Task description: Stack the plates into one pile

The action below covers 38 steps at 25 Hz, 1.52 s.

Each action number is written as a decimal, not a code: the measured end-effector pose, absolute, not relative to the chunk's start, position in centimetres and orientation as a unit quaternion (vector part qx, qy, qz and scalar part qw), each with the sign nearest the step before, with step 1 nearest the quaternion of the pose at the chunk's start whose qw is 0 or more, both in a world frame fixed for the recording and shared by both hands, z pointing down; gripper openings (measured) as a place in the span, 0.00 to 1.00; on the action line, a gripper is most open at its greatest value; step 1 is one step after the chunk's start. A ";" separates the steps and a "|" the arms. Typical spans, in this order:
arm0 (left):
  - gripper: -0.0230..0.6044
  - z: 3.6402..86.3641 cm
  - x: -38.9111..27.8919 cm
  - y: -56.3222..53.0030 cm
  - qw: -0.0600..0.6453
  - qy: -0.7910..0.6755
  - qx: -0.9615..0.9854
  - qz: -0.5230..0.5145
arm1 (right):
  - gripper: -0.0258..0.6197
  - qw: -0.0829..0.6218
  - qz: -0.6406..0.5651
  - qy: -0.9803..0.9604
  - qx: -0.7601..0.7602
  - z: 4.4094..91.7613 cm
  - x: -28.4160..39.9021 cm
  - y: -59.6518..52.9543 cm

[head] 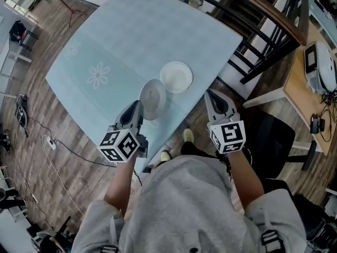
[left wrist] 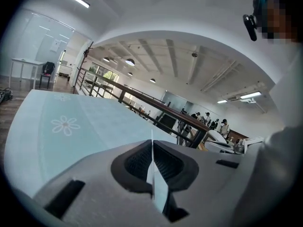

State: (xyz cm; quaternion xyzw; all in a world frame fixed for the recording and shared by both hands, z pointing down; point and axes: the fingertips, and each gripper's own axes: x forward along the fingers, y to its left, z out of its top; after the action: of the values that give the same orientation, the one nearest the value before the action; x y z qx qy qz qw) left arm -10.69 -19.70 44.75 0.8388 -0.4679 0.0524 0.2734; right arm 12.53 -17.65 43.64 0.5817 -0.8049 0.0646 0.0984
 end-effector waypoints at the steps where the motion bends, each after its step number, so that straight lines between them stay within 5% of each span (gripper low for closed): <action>1: 0.08 44.8 -9.9 -20.2 0.273 -0.464 0.841 0.054 | 0.08 0.099 0.065 -0.802 0.585 43.6 13.3 -17.9; 16: 0.08 49.0 0.0 -26.7 0.288 -0.447 0.844 0.074 | 0.08 0.118 0.076 -0.784 0.605 45.4 22.4 -19.3; 26: 0.08 53.0 0.2 -30.3 0.351 -0.452 0.817 0.069 | 0.08 0.126 0.086 -0.764 0.627 46.2 24.8 -19.8; 38: 0.08 59.3 -3.3 -33.7 0.343 -0.495 0.786 0.143 | 0.08 0.131 0.078 -0.755 0.638 45.7 23.5 -21.5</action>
State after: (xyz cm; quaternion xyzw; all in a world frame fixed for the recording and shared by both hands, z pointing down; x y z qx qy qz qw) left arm -3.30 -33.70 59.29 0.7857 -0.4945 0.1429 0.3430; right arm 23.52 -21.50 45.75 0.6381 -0.7547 0.0782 0.1308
